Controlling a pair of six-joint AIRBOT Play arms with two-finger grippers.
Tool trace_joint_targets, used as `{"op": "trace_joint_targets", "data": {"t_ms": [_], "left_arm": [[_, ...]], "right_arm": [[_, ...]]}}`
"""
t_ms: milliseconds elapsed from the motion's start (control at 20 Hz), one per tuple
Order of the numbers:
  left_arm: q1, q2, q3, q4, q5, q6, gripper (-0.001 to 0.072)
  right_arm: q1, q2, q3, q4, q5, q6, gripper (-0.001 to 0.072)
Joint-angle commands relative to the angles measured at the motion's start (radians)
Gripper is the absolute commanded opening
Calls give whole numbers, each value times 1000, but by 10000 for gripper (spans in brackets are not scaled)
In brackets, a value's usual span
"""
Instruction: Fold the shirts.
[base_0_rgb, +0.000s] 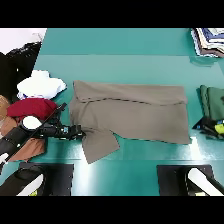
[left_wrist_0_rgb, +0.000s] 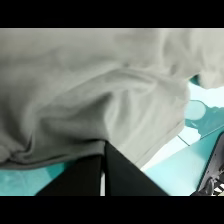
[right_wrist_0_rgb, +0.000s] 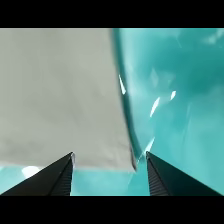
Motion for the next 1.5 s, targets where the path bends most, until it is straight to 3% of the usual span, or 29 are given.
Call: {"op": "trace_joint_targets", "data": {"t_ms": [0, 350, 450, 550, 600, 650, 750, 950, 1100, 1250, 1450], "left_arm": [[-2, 1, 20, -6, 0, 23, 27], [-2, 1, 20, -5, 0, 41, 27], [-2, 1, 20, -5, 0, 41, 27], [-2, 1, 20, 2, -11, 41, 27], [-2, 1, 20, 15, -34, 40, 26], [-2, 4, 21, 33, -66, 39, 26], [-2, 48, 21, 82, -122, 2, 25], [-2, 257, 21, 255, -275, -175, 26], [-2, 397, 27, 241, -432, -278, 26], [-2, 412, 129, 276, -375, -281, 25], [-2, 208, 282, 357, -161, -169, 26]], "right_arm": [[-105, -31, -134, -28, 16, 1, 464], [-83, -114, -167, 50, -80, 1, 425], [-52, -114, -166, 50, -101, 1, 252], [-21, -97, -166, 48, -112, 0, 138], [-7, -80, -166, 46, -110, 0, 39], [3, -59, -166, 40, -104, 0, 17], [16, 0, -166, 21, -68, 0, 16], [16, 160, -166, -85, 60, 1, 16], [16, 266, -157, -109, 99, 13, 15], [55, 253, -49, -107, 108, 40, 15], [230, 64, 155, -108, 41, 62, 16]]}}
